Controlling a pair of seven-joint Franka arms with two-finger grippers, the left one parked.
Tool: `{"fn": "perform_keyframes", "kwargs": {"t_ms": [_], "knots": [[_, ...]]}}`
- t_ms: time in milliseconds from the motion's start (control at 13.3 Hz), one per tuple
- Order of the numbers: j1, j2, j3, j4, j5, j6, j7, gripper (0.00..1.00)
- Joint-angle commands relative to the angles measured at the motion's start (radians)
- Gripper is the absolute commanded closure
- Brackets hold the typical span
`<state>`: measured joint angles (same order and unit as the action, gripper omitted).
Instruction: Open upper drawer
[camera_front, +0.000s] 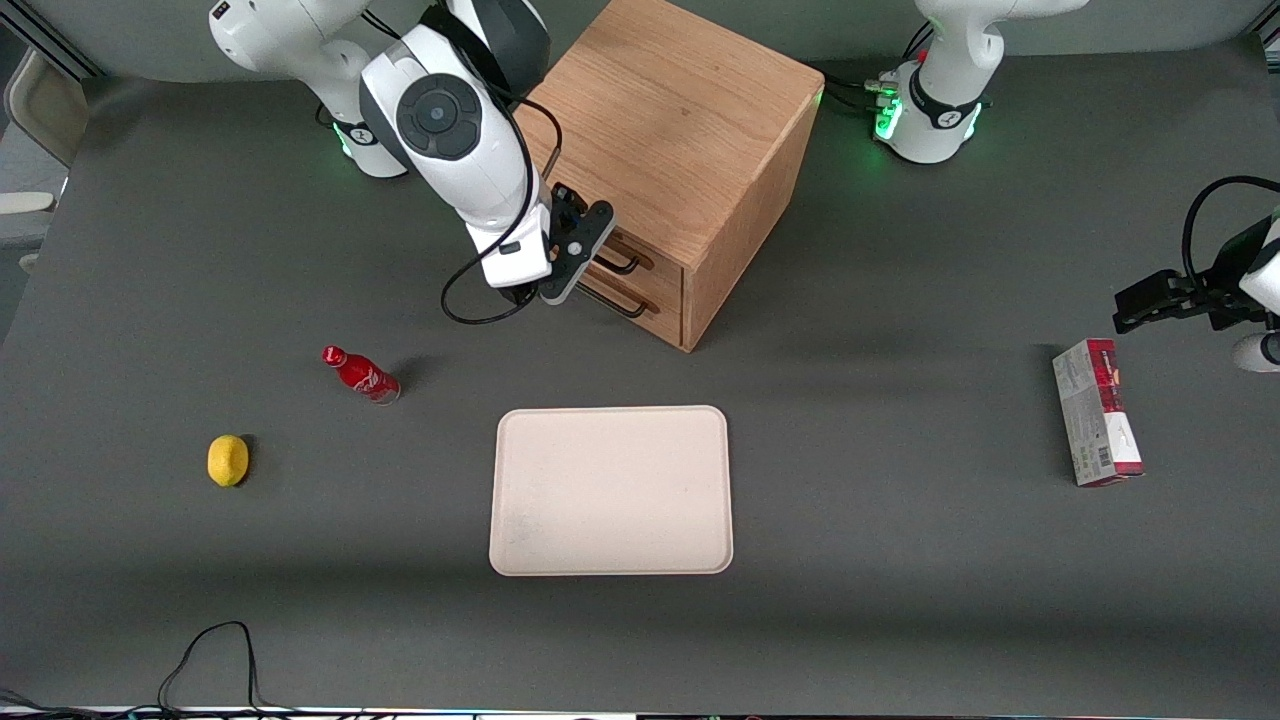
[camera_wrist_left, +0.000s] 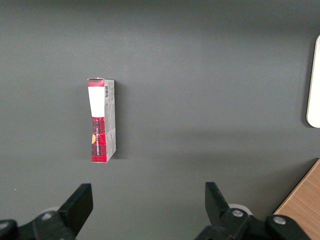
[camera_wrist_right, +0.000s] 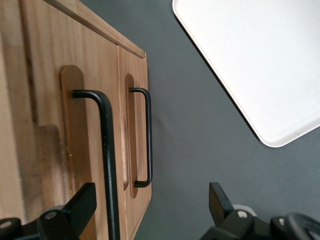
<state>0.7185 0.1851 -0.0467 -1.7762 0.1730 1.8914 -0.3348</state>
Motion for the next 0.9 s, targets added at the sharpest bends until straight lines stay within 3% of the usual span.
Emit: {"fn": "perform_keyframes", "kwargs": {"t_ms": [0, 452, 828], "knots": [[0.01, -0.016, -0.01, -0.063, 0.031, 0.066, -0.032, 0.0], [0.012, -0.007, -0.004, -0.066, 0.031, 0.075, -0.032, 0.0], [0.012, -0.018, -0.004, -0.066, 0.071, 0.06, -0.038, 0.0]]}}
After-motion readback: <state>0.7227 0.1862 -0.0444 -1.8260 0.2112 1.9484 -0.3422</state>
